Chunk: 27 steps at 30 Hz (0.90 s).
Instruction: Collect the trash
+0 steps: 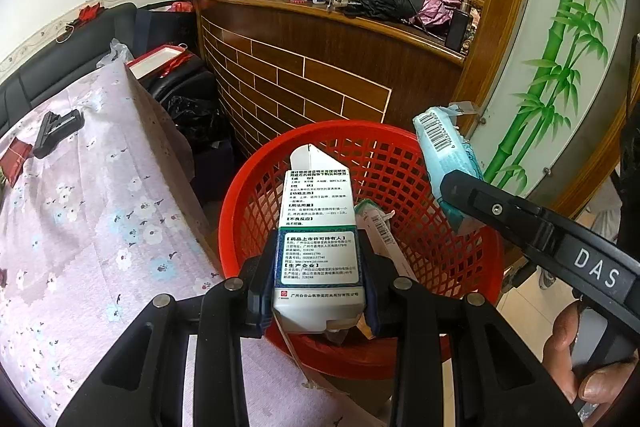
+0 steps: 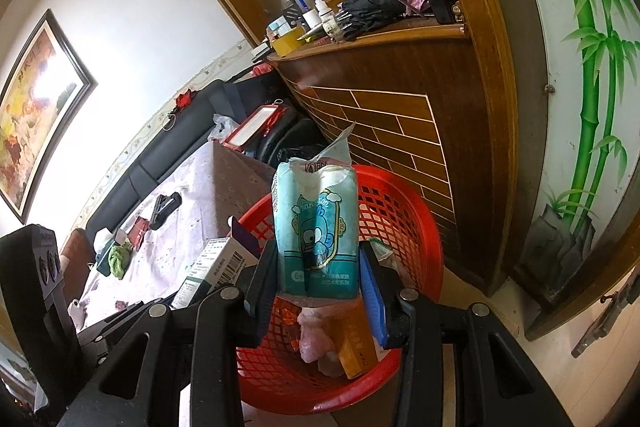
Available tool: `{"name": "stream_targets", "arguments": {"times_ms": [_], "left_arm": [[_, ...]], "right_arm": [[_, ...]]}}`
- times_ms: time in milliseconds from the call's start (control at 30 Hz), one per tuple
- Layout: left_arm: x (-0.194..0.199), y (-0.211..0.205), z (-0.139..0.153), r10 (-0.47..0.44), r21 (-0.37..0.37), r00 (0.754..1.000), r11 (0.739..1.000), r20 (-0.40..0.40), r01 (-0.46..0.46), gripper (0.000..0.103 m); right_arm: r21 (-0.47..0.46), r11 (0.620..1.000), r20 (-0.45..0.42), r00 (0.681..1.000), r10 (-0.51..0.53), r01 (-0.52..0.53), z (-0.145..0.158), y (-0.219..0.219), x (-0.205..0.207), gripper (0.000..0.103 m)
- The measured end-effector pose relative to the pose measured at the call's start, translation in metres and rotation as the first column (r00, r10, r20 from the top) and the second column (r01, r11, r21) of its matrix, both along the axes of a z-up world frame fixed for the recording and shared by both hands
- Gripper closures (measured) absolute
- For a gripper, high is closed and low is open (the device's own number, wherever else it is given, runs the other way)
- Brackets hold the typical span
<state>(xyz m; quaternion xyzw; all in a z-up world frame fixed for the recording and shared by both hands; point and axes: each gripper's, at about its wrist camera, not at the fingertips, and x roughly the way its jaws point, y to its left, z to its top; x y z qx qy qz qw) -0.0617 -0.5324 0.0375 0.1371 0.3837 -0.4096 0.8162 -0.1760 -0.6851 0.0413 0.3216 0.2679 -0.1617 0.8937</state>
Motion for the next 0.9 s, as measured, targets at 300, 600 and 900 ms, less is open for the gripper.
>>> {"name": "stream_targets", "arguments": {"times_ms": [300, 600, 900], "left_arm": [[-0.003, 0.001, 0.001, -0.005, -0.012, 1.0, 1.0, 0.024, 0.005, 0.057], [-0.004, 0.009, 0.006, 0.017, -0.038, 0.997, 0.999, 0.07, -0.015, 0.032], [0.001, 0.018, 0.005, 0.092, -0.019, 0.991, 0.996, 0.097, -0.09, 0.013]], "right_arm": [[0.006, 1.0, -0.017, 1.0, -0.012, 0.012, -0.003, -0.003, 0.004, 0.05], [-0.014, 1.0, 0.013, 1.0, -0.027, 0.027, 0.01, 0.003, -0.006, 0.046], [-0.099, 0.988, 0.019, 0.993, -0.12, 0.121, 0.027, 0.008, -0.024, 0.022]]}}
